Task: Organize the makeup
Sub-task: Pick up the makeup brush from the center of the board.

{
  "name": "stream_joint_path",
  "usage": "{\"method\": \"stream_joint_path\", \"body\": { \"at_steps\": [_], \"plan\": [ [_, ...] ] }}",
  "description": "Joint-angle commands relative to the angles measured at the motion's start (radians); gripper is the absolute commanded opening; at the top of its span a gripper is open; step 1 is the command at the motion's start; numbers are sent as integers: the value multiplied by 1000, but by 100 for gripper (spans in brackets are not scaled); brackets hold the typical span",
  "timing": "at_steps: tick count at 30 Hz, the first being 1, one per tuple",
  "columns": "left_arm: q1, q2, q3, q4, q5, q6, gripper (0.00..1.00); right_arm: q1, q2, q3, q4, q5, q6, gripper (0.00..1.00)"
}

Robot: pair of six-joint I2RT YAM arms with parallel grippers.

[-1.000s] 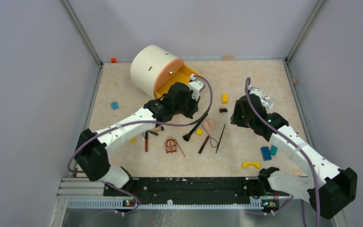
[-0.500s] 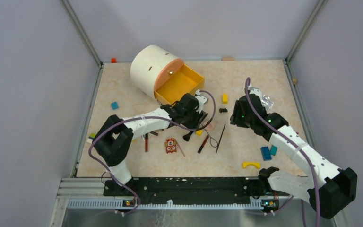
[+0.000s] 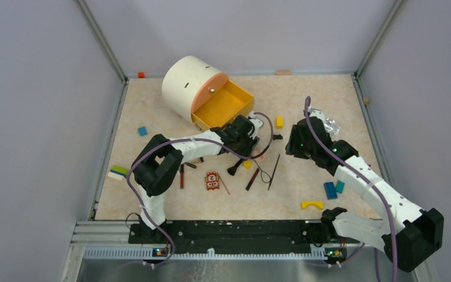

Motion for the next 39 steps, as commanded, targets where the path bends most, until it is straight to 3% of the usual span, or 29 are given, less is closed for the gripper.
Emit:
{"method": "stream_joint_path", "body": {
  "at_steps": [1,17,26,39],
  "plan": [
    [13,19,15,28,-11,17,52,-8,-13,6,17,-17,-12,44],
    [15,73,-37,42,21,13,45,-8,-4,5,23,-24,-14,44],
    [15,60,-27,35,42,13,1,-8,-10,5,18,-16,-14,44],
    [12,-151,136,-94,85,17,0,-8,-33,5,0,22,-21,44]
  ]
}}
